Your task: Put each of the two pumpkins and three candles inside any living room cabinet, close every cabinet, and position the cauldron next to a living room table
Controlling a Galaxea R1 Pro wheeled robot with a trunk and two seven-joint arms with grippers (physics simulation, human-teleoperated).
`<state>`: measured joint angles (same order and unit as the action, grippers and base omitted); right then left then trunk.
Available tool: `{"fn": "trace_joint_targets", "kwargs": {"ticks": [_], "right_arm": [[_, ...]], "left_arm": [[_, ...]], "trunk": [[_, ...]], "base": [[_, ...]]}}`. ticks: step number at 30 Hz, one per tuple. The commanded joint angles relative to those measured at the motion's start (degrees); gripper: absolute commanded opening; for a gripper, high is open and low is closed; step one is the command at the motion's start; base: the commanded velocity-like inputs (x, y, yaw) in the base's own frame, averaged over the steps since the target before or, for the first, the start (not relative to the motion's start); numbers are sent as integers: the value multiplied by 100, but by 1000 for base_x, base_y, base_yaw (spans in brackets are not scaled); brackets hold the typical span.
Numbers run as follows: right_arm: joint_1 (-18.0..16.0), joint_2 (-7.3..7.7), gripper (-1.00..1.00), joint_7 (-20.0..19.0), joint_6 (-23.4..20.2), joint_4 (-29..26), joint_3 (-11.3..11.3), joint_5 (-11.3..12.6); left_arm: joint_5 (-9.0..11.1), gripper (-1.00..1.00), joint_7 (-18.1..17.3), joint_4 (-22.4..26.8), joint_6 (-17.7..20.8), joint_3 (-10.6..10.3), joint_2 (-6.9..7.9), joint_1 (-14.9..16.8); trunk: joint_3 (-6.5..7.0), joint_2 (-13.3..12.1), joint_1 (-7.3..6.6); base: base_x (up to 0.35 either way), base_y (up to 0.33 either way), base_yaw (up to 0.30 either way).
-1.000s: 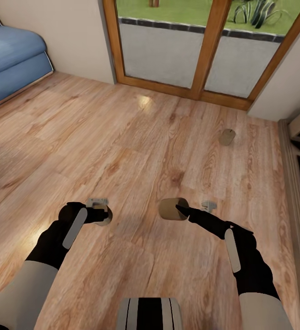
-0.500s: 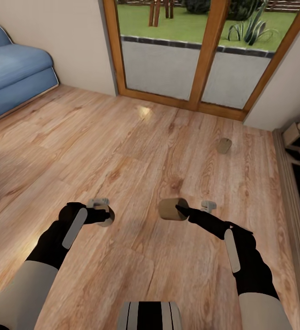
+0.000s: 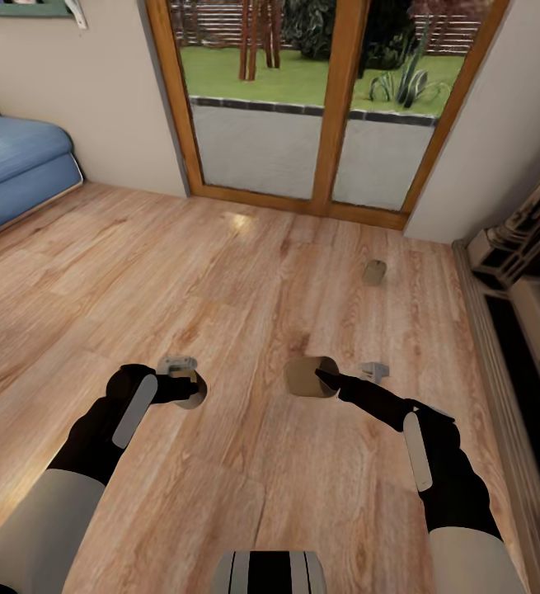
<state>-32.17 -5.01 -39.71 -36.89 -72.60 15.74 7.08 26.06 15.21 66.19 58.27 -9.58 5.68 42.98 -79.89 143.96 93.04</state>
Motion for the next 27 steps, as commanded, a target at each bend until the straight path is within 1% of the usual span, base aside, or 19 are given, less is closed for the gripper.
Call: {"fn": "trace_joint_targets", "kwargs": {"ticks": [1, 3, 7, 27], "right_arm": [[0, 0, -100, 1, -3, 0, 0, 2], [0, 0, -100, 2, -3, 0, 0, 1], [0, 0, -100, -1, -3, 0, 0, 4], [0, 1, -100, -10, -3, 53, 0, 4]], "left_arm": [[4, -100, 0, 0, 0, 0, 1, 0], [4, -100, 0, -1, 0, 0, 2, 0], [9, -100, 0, -1, 0, 0, 1, 0], [6, -100, 0, -1, 0, 0, -5, 0]], "trunk": [[27, -2, -2], [78, -4, -7], [170, -10, -18], [614, -36, -69]], "base": [[0, 0, -268], [0, 0, -185], [0, 0, -54], [0, 0, -2]]}}
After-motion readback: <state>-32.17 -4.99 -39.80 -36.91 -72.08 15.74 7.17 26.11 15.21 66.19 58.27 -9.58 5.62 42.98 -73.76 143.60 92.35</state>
